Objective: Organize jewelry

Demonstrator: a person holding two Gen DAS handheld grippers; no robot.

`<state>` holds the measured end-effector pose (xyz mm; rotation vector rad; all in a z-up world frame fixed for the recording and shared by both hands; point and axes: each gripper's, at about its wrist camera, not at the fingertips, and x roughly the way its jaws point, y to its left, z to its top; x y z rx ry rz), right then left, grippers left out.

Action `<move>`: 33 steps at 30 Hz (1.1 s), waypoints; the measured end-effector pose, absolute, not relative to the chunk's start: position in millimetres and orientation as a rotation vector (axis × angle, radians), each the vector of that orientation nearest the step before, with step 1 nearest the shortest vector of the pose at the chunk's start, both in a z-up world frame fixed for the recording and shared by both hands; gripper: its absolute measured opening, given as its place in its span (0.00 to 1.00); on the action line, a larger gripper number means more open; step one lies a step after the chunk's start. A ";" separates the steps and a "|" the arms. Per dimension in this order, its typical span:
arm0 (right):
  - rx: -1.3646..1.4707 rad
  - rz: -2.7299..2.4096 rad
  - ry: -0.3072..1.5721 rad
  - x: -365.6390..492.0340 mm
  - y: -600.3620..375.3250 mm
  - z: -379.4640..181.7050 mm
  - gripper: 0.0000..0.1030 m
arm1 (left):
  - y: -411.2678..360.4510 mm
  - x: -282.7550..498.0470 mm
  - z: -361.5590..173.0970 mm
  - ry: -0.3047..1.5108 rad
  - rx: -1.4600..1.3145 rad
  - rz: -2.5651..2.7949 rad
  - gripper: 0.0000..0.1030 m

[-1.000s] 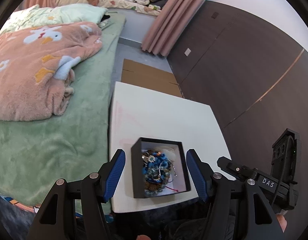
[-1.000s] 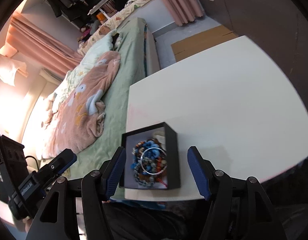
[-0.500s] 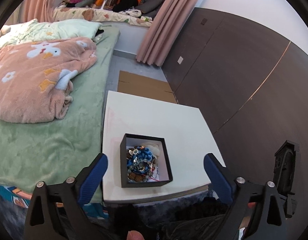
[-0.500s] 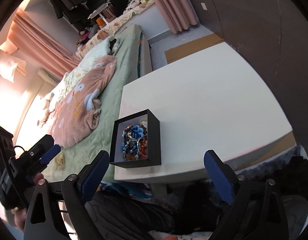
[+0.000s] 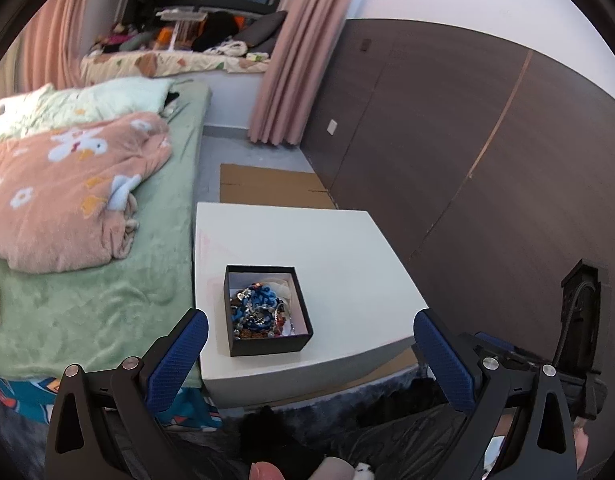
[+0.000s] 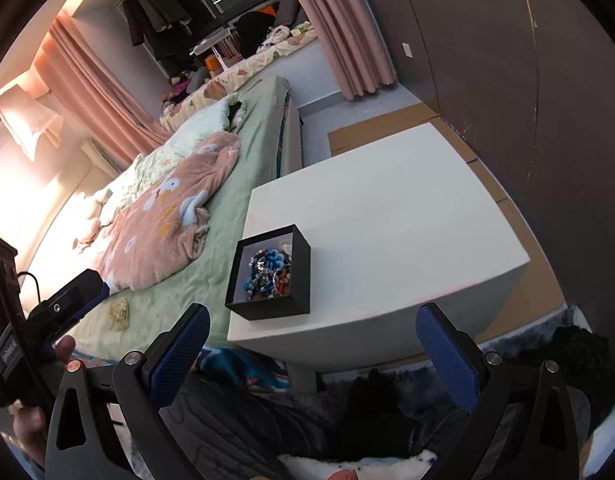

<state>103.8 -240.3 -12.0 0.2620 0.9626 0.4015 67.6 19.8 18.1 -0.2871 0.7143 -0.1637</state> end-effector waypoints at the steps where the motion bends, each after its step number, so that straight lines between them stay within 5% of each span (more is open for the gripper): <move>1: 0.261 0.402 0.954 98.5 -243.7 -8.7 1.00 | 18.3 63.7 20.2 0.708 -0.277 -0.159 0.99; 33: 0.220 0.410 0.865 35.1 -272.6 24.1 1.00 | -7.9 13.2 35.5 0.666 -0.161 -0.203 1.00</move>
